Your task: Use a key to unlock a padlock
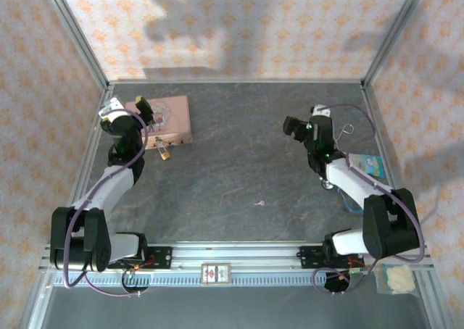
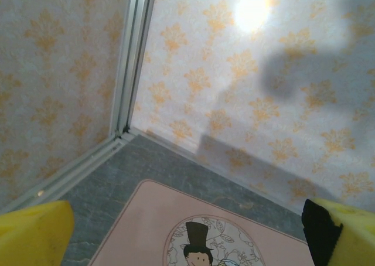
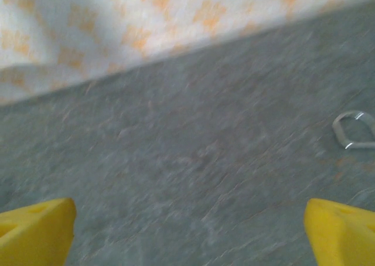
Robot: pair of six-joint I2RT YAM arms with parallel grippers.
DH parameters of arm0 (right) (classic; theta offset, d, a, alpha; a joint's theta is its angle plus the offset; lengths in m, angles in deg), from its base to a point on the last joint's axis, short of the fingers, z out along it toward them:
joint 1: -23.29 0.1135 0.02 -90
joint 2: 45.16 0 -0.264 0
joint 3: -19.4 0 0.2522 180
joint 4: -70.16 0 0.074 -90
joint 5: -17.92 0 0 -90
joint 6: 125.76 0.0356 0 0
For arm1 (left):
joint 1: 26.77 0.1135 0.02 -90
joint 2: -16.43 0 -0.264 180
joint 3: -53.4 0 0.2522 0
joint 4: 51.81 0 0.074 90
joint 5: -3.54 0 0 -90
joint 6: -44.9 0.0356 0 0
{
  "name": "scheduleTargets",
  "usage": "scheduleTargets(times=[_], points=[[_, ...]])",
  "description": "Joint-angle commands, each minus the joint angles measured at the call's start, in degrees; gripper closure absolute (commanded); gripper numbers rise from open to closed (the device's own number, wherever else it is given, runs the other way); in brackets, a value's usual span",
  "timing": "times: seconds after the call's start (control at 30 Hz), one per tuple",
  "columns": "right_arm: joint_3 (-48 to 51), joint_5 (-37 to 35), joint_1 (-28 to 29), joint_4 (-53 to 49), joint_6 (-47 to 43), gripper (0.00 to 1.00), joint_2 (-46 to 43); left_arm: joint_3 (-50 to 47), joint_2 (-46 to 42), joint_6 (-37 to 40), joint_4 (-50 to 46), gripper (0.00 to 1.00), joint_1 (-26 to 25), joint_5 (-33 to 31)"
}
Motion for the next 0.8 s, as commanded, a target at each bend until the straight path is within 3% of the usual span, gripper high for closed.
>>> scheduleTargets(times=[0.0, 0.17, 0.23, 0.37, 0.53, 0.77], points=[[-5.5, 8.6, 3.7, -20.1, 2.5, 0.07, 3.9, 4.6, 2.6, -7.4, -13.2, 0.01, 0.9, 7.8], [-8.8, 5.6, 16.2, -34.6, 0.2, 0.19, 7.1, 6.7, 4.0, -13.7, -13.3, 0.01, 0.6, 25.2], [-9.6, 5.6, 20.3, -39.3, 0.5, 0.24, 7.9, 6.1, 4.3, -16.3, -11.5, 0.01, -0.7, 29.1], [-10.2, 7.0, 27.1, -45.2, 0.3, 0.32, 8.8, 5.1, 4.8, -19.1, -9.2, 0.01, -6.4, 28.9], [-9.1, 11.3, 30.4, -45.2, -0.4, 0.45, 10.1, 1.7, 6.9, -26.0, -0.1, 0.01, -13.0, 29.7], [-3.5, 12.4, 32.4, -41.1, 2.2, 0.51, 9.8, -1.3, 9.4, -31.2, 5.7, 0.01, -15.5, 31.1]])
